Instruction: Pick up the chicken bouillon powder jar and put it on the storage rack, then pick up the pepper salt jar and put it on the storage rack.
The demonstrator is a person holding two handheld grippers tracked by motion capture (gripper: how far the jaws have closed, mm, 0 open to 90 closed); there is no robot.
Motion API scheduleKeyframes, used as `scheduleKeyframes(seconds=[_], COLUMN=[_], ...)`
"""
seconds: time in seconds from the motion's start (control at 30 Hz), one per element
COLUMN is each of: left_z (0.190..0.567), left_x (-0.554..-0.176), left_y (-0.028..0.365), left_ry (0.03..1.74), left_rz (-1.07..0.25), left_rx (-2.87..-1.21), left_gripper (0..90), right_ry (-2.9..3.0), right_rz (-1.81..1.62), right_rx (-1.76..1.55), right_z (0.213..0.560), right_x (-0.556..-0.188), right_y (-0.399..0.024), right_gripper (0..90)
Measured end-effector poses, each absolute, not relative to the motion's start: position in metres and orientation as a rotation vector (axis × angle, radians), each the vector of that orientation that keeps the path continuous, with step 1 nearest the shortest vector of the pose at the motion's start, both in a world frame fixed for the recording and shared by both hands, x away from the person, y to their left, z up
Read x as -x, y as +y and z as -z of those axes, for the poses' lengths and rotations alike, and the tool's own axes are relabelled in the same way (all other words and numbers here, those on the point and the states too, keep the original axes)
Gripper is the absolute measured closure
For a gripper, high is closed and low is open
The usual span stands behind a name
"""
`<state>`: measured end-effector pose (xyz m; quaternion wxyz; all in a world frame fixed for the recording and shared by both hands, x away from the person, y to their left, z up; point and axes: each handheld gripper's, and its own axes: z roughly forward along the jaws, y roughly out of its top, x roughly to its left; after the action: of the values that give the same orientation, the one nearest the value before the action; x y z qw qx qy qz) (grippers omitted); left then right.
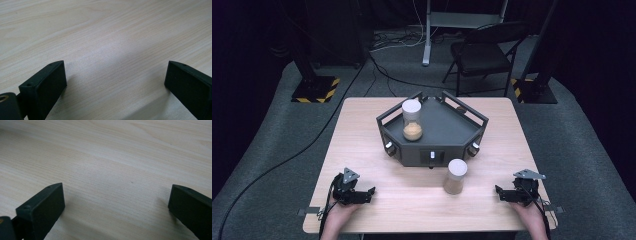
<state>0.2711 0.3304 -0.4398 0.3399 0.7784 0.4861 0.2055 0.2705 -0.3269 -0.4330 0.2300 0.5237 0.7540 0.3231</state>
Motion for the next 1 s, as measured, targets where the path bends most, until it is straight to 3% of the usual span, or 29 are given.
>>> scheduleKeyframes(seconds=[1.0], left_z=[0.4394], left_x=[-0.2725], left_y=[0.33], left_ry=[1.263], left_rz=[-0.531], left_rx=[-2.033], left_gripper=[2.0], right_ry=[2.074], right_rz=[-0.889], right_rx=[-1.441], right_z=[0.433], right_x=[-0.2706], right_y=[-0.3268], right_gripper=[0.0])
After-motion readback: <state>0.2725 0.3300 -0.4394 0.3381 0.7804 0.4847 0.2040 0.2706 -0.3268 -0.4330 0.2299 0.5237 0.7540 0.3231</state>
